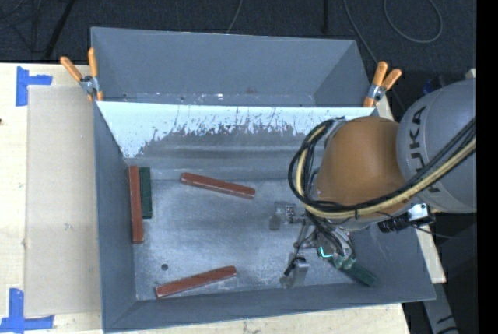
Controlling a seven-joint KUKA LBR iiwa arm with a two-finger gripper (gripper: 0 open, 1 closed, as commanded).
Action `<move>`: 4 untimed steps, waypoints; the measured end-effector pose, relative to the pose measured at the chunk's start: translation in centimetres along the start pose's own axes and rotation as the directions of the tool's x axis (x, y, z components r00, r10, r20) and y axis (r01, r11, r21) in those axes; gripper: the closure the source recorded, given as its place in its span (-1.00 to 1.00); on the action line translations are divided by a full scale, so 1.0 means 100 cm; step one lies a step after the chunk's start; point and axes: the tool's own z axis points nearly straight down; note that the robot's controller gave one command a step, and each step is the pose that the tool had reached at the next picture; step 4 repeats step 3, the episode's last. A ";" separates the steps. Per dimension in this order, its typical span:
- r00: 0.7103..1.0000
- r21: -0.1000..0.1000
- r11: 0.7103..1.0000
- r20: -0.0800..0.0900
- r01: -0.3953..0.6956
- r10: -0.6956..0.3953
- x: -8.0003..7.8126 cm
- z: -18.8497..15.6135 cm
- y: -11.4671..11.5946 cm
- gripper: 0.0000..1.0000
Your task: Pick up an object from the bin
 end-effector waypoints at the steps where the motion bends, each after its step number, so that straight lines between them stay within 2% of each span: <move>1: 0.998 -0.003 0.998 0.006 0.061 -0.061 -0.012 0.072 0.102 -1.00; 2: 0.999 0.001 0.999 0.008 0.053 -0.053 -0.013 0.070 0.097 1.00; 3: 0.998 -0.002 0.998 0.018 0.056 -0.056 -0.031 -0.123 0.136 1.00; 4: 0.998 -0.002 0.998 0.018 0.056 -0.056 -0.031 -0.123 0.136 1.00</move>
Offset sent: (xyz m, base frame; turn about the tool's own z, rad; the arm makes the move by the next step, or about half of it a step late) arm 0.0124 0.0968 -0.0689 -0.0535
